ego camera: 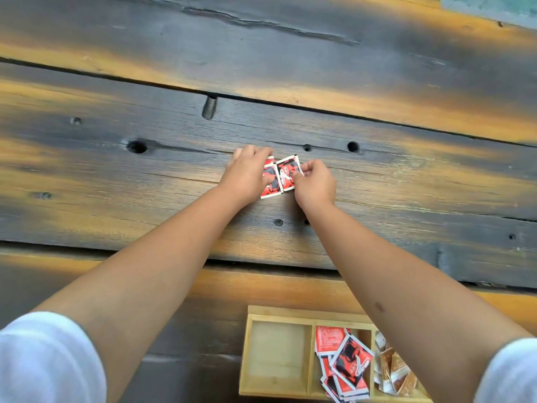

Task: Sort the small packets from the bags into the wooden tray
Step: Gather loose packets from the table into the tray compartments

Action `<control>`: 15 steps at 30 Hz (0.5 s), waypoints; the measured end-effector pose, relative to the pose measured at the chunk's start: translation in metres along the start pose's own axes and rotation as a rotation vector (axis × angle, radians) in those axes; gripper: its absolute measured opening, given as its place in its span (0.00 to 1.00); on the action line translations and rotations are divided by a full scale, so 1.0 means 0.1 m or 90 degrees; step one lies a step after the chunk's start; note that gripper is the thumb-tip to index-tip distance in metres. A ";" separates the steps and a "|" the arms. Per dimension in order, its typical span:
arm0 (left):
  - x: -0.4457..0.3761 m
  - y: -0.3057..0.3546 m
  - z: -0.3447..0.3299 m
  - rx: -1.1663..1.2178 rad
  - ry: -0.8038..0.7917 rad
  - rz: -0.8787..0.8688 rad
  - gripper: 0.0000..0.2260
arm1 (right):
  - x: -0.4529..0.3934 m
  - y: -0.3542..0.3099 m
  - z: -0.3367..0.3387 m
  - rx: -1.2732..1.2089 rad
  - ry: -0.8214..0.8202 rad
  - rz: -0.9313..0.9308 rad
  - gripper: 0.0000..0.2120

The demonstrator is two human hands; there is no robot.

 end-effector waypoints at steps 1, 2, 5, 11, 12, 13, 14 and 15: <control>0.00 -0.01 -0.01 -0.012 -0.016 0.013 0.24 | 0.00 0.00 0.01 -0.012 0.008 -0.006 0.04; 0.01 -0.02 -0.02 -0.021 -0.031 0.024 0.24 | -0.01 0.01 0.01 -0.019 0.012 -0.007 0.04; 0.06 -0.02 -0.03 -0.027 -0.046 0.033 0.22 | 0.02 0.00 -0.02 -0.003 -0.008 0.018 0.04; 0.17 -0.08 0.02 0.159 -0.023 -0.004 0.17 | 0.15 -0.04 -0.17 0.006 -0.128 0.095 0.09; 0.20 -0.09 0.04 0.195 -0.015 -0.011 0.16 | 0.18 -0.04 -0.19 -0.006 -0.147 0.107 0.10; 0.22 -0.10 0.05 0.226 -0.013 -0.012 0.15 | 0.21 -0.03 -0.22 -0.027 -0.167 0.115 0.11; 0.24 -0.11 0.05 0.257 -0.018 -0.007 0.14 | 0.24 -0.02 -0.24 -0.054 -0.185 0.115 0.11; 0.27 -0.12 0.04 0.291 -0.028 0.002 0.14 | 0.27 -0.02 -0.25 -0.082 -0.201 0.113 0.12</control>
Point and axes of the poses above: each hand's wrist, its own x-axis away from the middle knuckle, its own z-axis out of the back of the hand, y = z × x, the point moved 7 cm from there along -x, towards the middle knuckle
